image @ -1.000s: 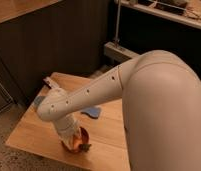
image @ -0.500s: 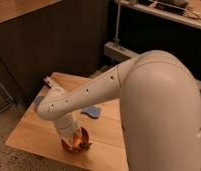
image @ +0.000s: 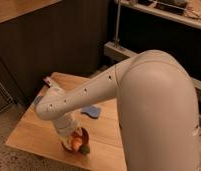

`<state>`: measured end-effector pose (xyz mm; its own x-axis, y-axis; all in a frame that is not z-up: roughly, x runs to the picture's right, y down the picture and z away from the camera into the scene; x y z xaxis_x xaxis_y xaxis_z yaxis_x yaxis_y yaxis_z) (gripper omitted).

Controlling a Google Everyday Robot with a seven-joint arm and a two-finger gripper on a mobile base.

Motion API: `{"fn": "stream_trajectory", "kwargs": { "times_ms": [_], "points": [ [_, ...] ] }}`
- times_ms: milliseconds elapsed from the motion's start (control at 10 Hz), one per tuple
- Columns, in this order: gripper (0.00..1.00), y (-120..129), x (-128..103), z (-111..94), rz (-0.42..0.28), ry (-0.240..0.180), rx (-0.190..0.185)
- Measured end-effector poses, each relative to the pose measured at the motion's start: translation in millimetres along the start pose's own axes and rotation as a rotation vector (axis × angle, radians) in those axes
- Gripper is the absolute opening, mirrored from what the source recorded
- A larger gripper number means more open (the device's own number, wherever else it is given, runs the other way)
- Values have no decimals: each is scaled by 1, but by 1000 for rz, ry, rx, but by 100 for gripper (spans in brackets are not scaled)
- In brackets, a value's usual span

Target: Place the pepper in the ceramic bowl

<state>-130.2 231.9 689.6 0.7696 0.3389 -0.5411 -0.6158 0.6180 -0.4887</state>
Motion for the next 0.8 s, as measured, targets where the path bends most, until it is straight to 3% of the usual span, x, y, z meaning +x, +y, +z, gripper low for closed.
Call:
{"fn": "stream_trajectory", "kwargs": {
  "times_ms": [300, 800],
  "points": [
    [80, 2, -6, -2, -13, -11, 7],
    [80, -9, -27, -18, 17, -137, 29]
  ]
}}
